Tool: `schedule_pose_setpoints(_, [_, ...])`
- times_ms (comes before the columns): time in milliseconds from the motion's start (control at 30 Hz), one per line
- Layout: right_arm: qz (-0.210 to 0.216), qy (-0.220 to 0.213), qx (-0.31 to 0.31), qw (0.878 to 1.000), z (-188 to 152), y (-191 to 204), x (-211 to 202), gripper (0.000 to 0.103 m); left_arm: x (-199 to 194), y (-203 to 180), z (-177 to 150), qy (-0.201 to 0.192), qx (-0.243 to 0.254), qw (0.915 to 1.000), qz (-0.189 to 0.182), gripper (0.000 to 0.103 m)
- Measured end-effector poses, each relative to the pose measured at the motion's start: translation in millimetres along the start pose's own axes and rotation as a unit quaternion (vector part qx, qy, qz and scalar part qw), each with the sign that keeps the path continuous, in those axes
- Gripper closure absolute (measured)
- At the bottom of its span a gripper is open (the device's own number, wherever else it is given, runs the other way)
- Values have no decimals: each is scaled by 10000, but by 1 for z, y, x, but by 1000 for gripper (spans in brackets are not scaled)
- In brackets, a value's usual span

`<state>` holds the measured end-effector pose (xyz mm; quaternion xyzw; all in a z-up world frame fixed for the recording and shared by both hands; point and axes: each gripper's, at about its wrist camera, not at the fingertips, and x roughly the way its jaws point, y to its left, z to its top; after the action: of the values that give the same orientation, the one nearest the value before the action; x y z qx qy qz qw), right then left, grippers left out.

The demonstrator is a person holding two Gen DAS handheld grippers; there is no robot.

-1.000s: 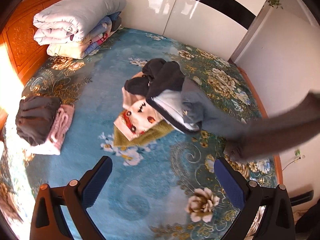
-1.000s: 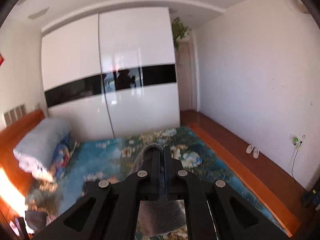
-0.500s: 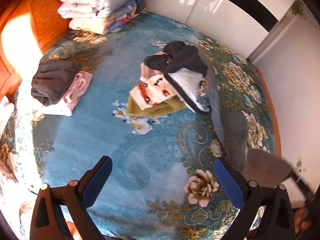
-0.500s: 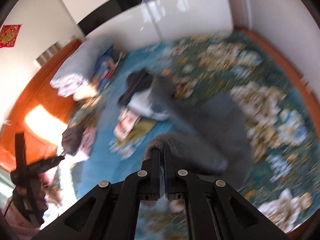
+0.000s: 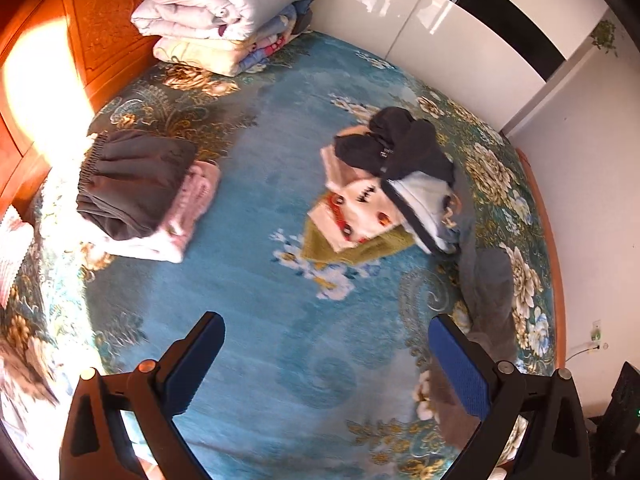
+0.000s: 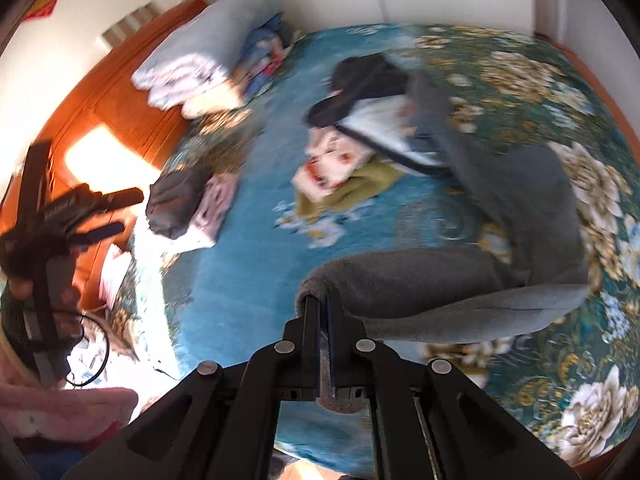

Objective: Fold clothes
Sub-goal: 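Pull the grey garment away from the pile and lay it on the blanket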

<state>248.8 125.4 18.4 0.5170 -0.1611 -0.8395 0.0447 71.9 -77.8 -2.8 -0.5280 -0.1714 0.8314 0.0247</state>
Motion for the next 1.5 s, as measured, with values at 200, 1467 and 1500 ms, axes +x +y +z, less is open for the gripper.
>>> schedule_pose_setpoints(200, [326,408,-886,9947,23,112,68,100,-9,86,4,51,-219,9996,195,0])
schedule_pose_setpoints(1467, [-1121,2134,1888,9520,3,-206,187,53,163,157,-134,1506,-5440,8255,24,1])
schedule_pose_setpoints(1500, [-1123,2143,1945,9506,2,-213,187,53,167,159,-136,1426,-5680,8106,-22,1])
